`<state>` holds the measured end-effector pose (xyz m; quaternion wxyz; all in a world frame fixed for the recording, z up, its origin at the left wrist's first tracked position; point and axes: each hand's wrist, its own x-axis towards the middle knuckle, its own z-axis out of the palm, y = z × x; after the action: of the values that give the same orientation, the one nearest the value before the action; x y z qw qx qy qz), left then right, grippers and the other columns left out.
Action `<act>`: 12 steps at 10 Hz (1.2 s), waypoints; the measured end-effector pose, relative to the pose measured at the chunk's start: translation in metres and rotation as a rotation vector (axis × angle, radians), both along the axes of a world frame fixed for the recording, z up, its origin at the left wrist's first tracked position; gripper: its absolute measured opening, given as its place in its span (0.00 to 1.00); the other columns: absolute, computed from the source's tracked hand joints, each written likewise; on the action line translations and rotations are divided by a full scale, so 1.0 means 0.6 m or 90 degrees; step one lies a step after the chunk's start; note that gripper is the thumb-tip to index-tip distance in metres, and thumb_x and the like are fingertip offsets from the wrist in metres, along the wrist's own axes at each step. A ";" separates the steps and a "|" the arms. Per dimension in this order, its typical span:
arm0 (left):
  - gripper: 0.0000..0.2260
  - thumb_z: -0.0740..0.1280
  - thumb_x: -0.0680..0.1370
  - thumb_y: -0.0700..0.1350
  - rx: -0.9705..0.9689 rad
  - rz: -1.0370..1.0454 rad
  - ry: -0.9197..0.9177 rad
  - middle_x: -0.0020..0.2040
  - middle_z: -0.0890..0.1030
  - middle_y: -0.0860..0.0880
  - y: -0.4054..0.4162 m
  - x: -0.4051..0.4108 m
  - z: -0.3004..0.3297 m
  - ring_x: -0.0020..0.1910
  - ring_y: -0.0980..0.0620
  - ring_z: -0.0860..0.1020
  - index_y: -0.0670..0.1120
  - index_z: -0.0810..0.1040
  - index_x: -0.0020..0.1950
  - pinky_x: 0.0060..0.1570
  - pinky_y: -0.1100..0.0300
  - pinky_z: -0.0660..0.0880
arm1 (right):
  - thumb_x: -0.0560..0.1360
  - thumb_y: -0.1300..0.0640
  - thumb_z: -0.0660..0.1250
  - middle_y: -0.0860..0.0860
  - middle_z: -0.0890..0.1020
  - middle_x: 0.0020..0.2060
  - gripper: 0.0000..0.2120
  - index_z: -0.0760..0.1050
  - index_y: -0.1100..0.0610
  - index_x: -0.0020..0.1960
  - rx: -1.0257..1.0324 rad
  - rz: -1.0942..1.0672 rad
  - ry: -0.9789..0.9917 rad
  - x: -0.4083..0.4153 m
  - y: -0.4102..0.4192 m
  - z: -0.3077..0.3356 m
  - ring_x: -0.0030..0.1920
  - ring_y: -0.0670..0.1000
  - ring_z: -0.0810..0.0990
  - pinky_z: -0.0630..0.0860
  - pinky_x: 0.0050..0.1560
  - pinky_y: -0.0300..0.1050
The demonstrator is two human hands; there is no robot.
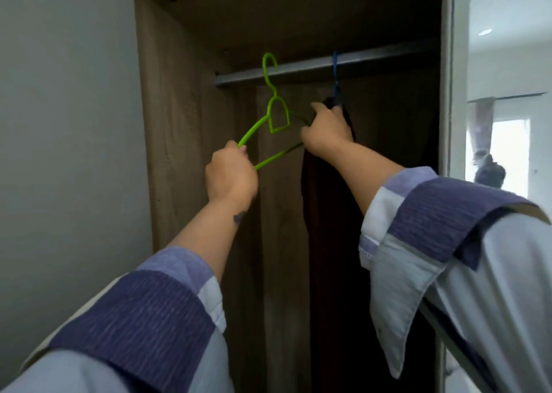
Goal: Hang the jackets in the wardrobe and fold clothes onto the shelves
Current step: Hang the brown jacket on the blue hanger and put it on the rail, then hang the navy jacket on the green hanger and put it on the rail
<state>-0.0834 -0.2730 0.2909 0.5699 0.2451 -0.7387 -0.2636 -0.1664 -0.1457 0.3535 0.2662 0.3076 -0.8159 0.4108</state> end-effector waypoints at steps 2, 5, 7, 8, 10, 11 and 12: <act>0.15 0.54 0.82 0.48 0.032 0.157 -0.088 0.50 0.81 0.39 0.106 0.113 -0.111 0.50 0.36 0.79 0.42 0.77 0.53 0.49 0.48 0.78 | 0.76 0.58 0.64 0.55 0.58 0.72 0.30 0.58 0.45 0.75 0.038 0.111 0.043 0.082 0.021 -0.119 0.68 0.60 0.66 0.68 0.62 0.53; 0.15 0.52 0.83 0.47 0.087 0.368 -0.215 0.51 0.79 0.36 0.335 0.301 -0.291 0.51 0.34 0.77 0.40 0.74 0.55 0.43 0.49 0.70 | 0.78 0.48 0.62 0.56 0.79 0.62 0.20 0.75 0.57 0.65 -0.032 0.438 -0.223 0.248 0.092 -0.306 0.65 0.58 0.74 0.70 0.60 0.46; 0.14 0.51 0.84 0.47 0.085 0.445 -0.329 0.53 0.79 0.39 0.492 0.399 -0.379 0.52 0.37 0.76 0.40 0.72 0.55 0.43 0.49 0.67 | 0.78 0.43 0.59 0.60 0.80 0.58 0.24 0.79 0.61 0.59 0.071 0.517 -0.377 0.345 0.153 -0.374 0.61 0.60 0.77 0.74 0.60 0.51; 0.14 0.50 0.84 0.47 0.112 0.441 -0.376 0.55 0.78 0.39 0.544 0.429 -0.399 0.53 0.37 0.76 0.40 0.71 0.56 0.45 0.49 0.68 | 0.79 0.48 0.58 0.63 0.78 0.60 0.23 0.75 0.66 0.61 0.107 0.488 -0.388 0.387 0.176 -0.405 0.62 0.62 0.76 0.74 0.61 0.56; 0.19 0.51 0.82 0.55 0.175 0.380 -0.410 0.53 0.79 0.39 0.635 0.505 -0.408 0.54 0.38 0.77 0.43 0.74 0.52 0.47 0.52 0.70 | 0.82 0.55 0.53 0.63 0.75 0.64 0.20 0.71 0.67 0.65 0.193 0.422 -0.354 0.442 0.280 -0.434 0.65 0.61 0.74 0.71 0.64 0.51; 0.20 0.52 0.80 0.61 0.199 0.402 -0.389 0.56 0.79 0.45 0.682 0.557 -0.415 0.56 0.42 0.77 0.47 0.74 0.55 0.53 0.52 0.73 | 0.81 0.60 0.53 0.62 0.76 0.62 0.17 0.71 0.66 0.65 0.264 0.493 -0.414 0.470 0.339 -0.458 0.62 0.60 0.76 0.76 0.58 0.51; 0.18 0.54 0.81 0.56 0.211 0.424 -0.366 0.62 0.76 0.46 0.713 0.617 -0.427 0.60 0.43 0.75 0.46 0.71 0.61 0.58 0.49 0.72 | 0.80 0.63 0.56 0.60 0.77 0.48 0.14 0.71 0.66 0.63 0.312 0.547 -0.449 0.530 0.430 -0.476 0.54 0.60 0.80 0.78 0.32 0.41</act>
<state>0.2867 0.1550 0.0348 0.3486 0.6195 -0.6959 -0.1024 0.1515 0.1120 0.0680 -0.2881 0.5072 -0.7288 0.3586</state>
